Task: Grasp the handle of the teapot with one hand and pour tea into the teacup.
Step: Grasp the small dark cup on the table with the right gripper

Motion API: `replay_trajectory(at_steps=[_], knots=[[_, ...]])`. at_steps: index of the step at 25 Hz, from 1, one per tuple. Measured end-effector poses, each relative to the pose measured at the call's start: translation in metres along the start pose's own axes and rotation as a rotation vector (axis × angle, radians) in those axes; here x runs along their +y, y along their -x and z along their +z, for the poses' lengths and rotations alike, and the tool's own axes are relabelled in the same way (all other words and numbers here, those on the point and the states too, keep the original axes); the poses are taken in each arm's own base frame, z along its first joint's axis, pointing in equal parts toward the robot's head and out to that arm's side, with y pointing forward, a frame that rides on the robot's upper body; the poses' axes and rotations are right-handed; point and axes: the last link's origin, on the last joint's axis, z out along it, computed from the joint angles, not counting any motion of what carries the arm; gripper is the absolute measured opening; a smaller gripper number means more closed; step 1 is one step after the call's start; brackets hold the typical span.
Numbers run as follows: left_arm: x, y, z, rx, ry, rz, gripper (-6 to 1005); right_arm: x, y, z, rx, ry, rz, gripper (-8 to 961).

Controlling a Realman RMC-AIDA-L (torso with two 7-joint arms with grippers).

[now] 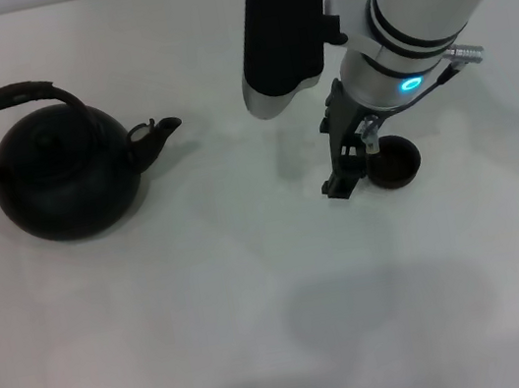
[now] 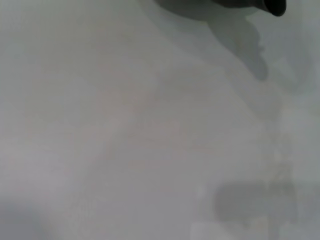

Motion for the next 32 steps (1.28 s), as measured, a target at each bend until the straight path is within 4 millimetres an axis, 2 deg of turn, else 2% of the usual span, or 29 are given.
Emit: replay_trajectory(at_steps=[21,32], knots=[[0.001,-0.002,0.004,0.008,-0.001,-0.002,875,-0.016,-0.029,0.009,0.075,-0.003,0.096,797],[0.0,-0.002,0.004,0.008,-0.004,-0.003,875,-0.015,-0.042,0.013,0.1,0.015,0.133,772]])
